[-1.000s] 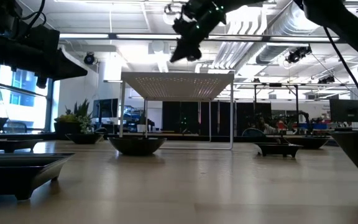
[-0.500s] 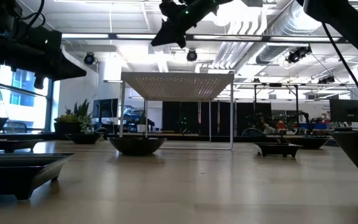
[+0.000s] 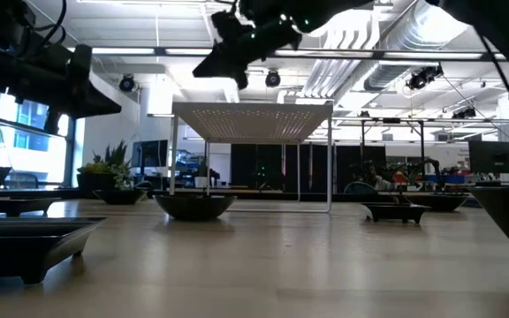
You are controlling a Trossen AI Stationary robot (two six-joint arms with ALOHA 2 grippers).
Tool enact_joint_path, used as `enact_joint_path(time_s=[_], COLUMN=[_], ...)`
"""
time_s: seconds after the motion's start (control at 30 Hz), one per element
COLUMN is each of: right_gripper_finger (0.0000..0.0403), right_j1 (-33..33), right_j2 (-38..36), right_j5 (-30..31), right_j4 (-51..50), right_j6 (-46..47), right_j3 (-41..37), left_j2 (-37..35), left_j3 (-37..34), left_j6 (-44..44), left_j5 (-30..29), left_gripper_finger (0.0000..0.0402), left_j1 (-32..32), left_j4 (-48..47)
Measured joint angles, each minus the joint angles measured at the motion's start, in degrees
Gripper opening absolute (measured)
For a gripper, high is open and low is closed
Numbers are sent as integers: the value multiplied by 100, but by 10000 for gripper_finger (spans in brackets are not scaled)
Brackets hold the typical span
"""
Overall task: Pick & Place Mini shaped plates
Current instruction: Put the black square plate on the shelf
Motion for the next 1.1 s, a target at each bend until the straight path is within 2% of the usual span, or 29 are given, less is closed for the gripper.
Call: enact_joint_path(time_s=[0.17, 0.47, 0.57, 0.7, 0.87, 1.0, 1.1], right_gripper_finger=[0, 0, 0, 0, 0, 2, 14], right_j1=[12, -166, -167, -167, -166, -116, 102], right_j2=[-1063, -3317, -3921, -4598, -5345, -5882, -6174], right_j5=[485, 1551, 2052, 2424, 2201, 1690, 1603], right_j4=[1221, 1361, 1352, 1373, 756, -339, -950], right_j6=[276, 228, 235, 425, 865, 1200, 1401], right_j3=[-1383, -3630, -4254, -4885, -5344, -5518, -5900], left_j2=[420, 1576, 1980, 2537, 2970, 2926, 2790], left_j3=[-24, 273, 441, 675, 930, 953, 953], left_j6=[-257, -1236, -1650, -2093, -2021, -1950, -1707], left_j5=[17, -38, -59, -73, 25, 266, 350], left_gripper_finger=[1, 1, 1, 1, 1, 1, 1], left_j1=[0, 2, 4, 5, 5, 4, 4], left_j4=[192, 190, 170, 27, -60, -43, -65])
